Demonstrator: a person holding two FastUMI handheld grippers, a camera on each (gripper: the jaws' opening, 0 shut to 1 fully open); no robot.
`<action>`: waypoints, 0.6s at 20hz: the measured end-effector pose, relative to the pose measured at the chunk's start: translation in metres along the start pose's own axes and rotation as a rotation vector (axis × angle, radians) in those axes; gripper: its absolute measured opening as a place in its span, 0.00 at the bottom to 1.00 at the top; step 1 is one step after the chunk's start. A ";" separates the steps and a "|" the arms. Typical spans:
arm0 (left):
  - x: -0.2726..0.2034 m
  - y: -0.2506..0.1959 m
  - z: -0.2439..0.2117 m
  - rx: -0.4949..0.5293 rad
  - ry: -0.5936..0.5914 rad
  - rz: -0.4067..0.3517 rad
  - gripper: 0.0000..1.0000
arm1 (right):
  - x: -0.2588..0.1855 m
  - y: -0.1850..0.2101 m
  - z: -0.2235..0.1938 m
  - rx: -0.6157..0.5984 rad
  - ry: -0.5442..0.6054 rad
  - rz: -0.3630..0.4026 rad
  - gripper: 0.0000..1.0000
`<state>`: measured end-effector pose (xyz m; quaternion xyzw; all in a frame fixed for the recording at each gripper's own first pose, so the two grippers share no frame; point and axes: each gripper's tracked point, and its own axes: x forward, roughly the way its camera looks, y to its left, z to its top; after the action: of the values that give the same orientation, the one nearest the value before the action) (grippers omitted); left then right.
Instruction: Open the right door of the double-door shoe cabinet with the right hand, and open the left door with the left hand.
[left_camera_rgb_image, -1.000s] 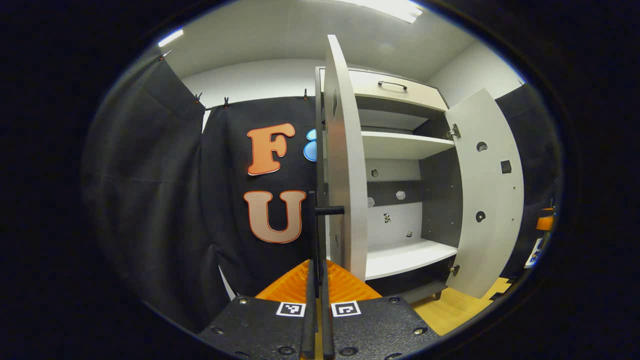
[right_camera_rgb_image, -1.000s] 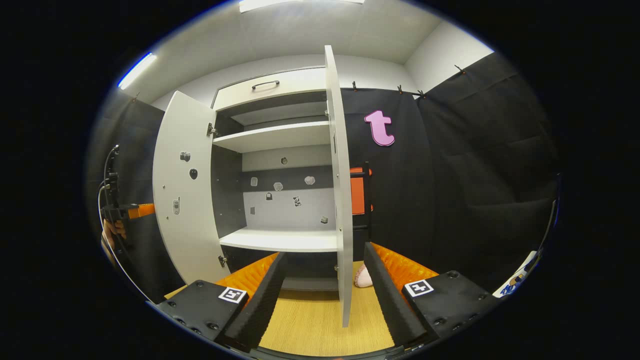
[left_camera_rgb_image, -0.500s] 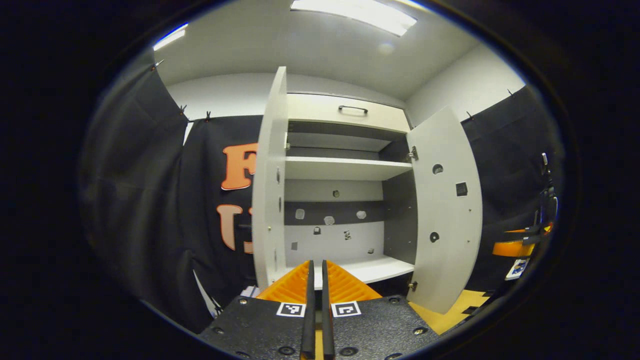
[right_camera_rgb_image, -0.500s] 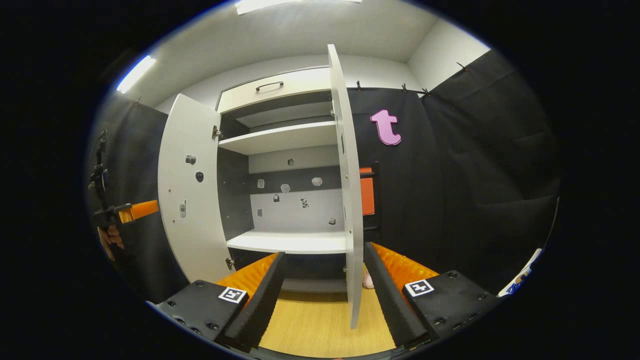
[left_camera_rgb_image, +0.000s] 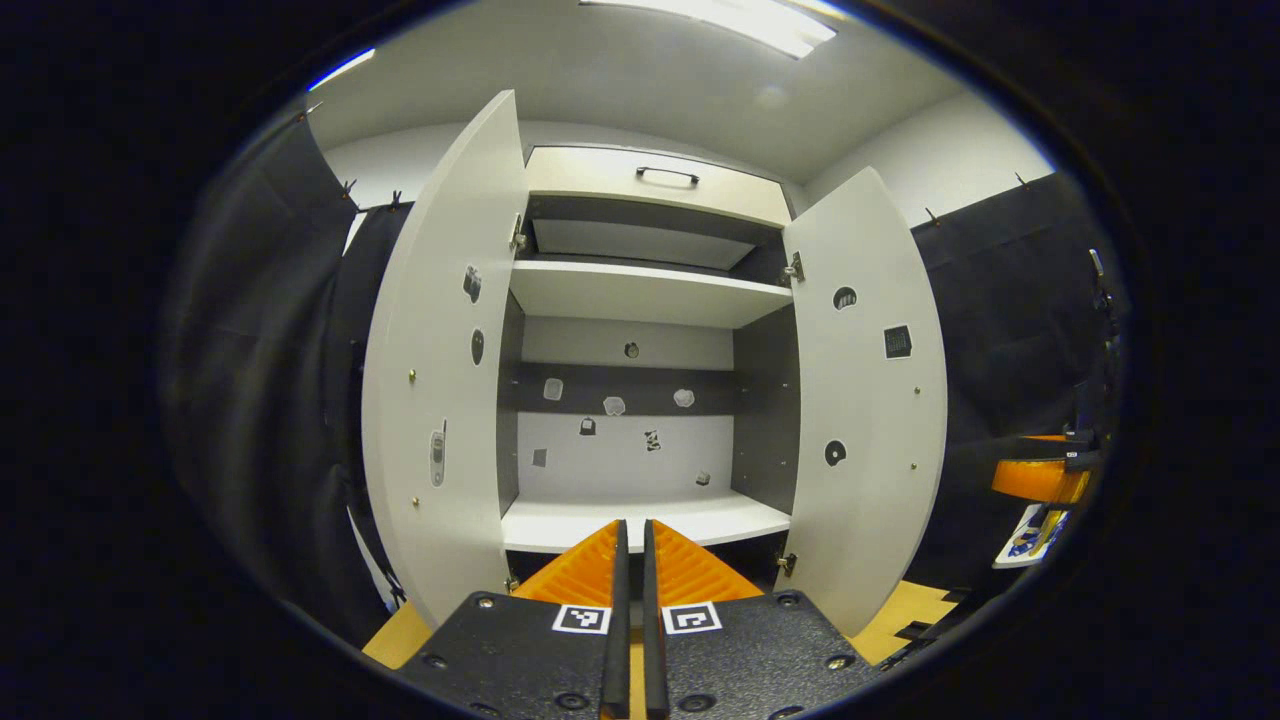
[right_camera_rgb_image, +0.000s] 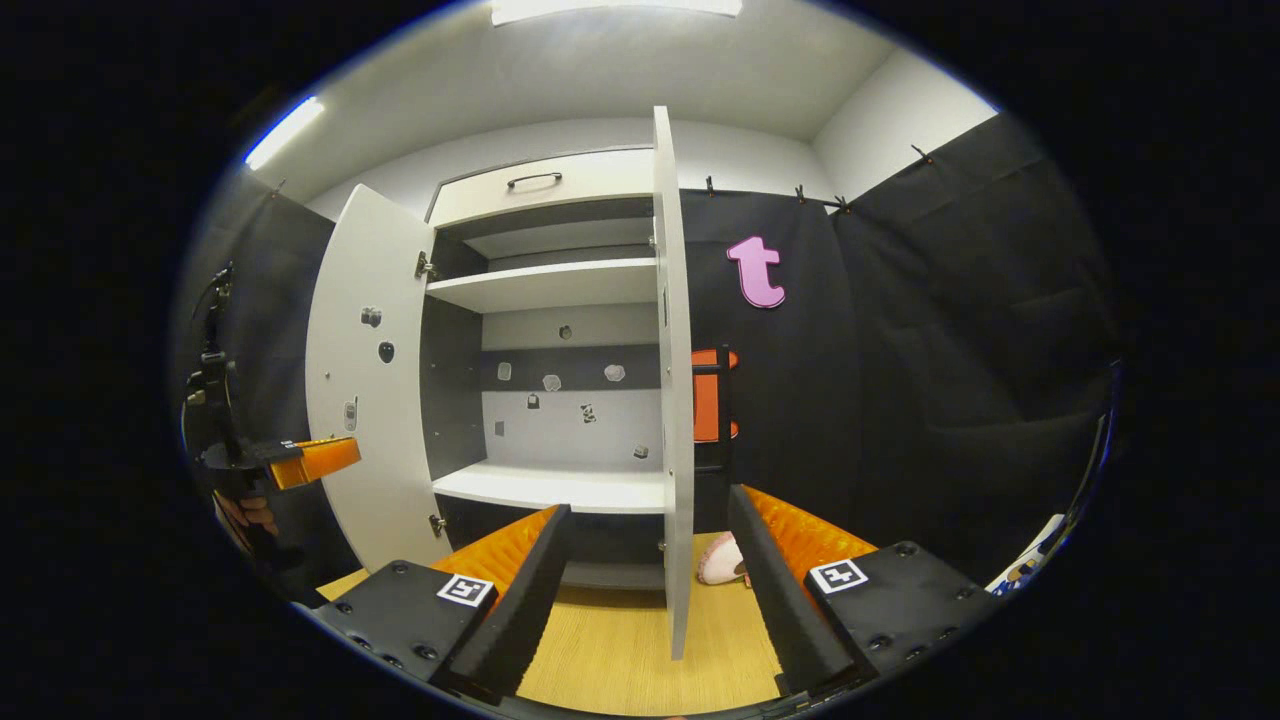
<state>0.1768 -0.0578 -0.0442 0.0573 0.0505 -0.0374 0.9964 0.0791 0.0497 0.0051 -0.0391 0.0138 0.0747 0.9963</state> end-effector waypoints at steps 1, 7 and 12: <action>0.001 -0.002 -0.002 -0.014 0.001 0.003 0.06 | 0.000 -0.001 0.000 0.004 0.001 -0.003 0.99; 0.009 -0.016 0.004 -0.032 -0.056 -0.060 0.73 | 0.000 -0.010 -0.006 0.011 0.012 -0.032 0.99; 0.012 -0.024 0.013 -0.082 -0.103 -0.081 0.95 | 0.001 -0.008 -0.007 0.033 0.012 -0.025 0.99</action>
<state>0.1879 -0.0841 -0.0355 0.0124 0.0028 -0.0783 0.9968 0.0814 0.0417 -0.0014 -0.0232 0.0202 0.0618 0.9976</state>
